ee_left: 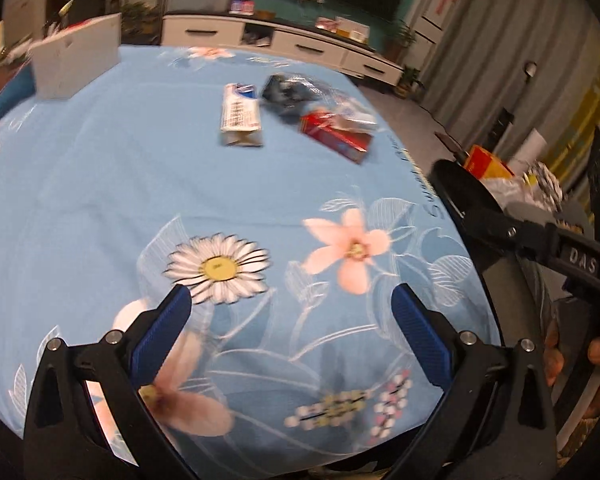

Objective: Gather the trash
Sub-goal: 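Move both grippers back over the remaining trash on the table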

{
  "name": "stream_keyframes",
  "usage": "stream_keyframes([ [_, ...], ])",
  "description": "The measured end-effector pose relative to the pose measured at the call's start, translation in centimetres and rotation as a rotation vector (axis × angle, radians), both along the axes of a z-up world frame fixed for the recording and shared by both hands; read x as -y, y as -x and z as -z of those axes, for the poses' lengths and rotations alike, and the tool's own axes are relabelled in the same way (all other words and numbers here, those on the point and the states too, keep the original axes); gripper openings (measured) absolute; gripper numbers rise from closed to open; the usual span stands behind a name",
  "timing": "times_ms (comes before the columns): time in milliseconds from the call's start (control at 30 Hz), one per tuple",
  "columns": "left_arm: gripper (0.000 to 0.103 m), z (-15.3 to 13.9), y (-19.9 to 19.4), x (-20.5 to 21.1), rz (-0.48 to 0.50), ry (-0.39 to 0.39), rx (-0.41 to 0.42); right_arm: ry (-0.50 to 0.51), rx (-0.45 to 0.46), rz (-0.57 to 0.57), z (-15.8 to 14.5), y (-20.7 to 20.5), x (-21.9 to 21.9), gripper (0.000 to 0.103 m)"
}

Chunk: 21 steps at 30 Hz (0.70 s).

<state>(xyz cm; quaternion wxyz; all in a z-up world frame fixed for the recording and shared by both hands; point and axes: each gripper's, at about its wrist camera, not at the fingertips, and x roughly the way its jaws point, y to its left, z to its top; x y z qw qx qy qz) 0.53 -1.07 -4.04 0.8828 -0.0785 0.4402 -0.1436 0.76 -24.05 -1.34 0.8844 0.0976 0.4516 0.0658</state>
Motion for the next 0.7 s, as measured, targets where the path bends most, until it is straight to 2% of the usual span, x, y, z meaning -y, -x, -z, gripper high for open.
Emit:
stream_keyframes([
  [300, 0.100, 1.4, -1.5, -5.1, -0.130, 0.078, -0.030, 0.098, 0.046, -0.044, 0.1, -1.4, -3.1, 0.093],
  [533, 0.100, 2.5, -3.4, -5.3, -0.126, 0.101, -0.055, 0.154, 0.059, -0.054, 0.9, -3.7, -2.9, 0.093],
  [700, 0.100, 2.0, -5.9, -4.4, -0.117, 0.097, -0.029, 0.154, 0.110, -0.078, 0.3, -6.2, -2.2, 0.093],
])
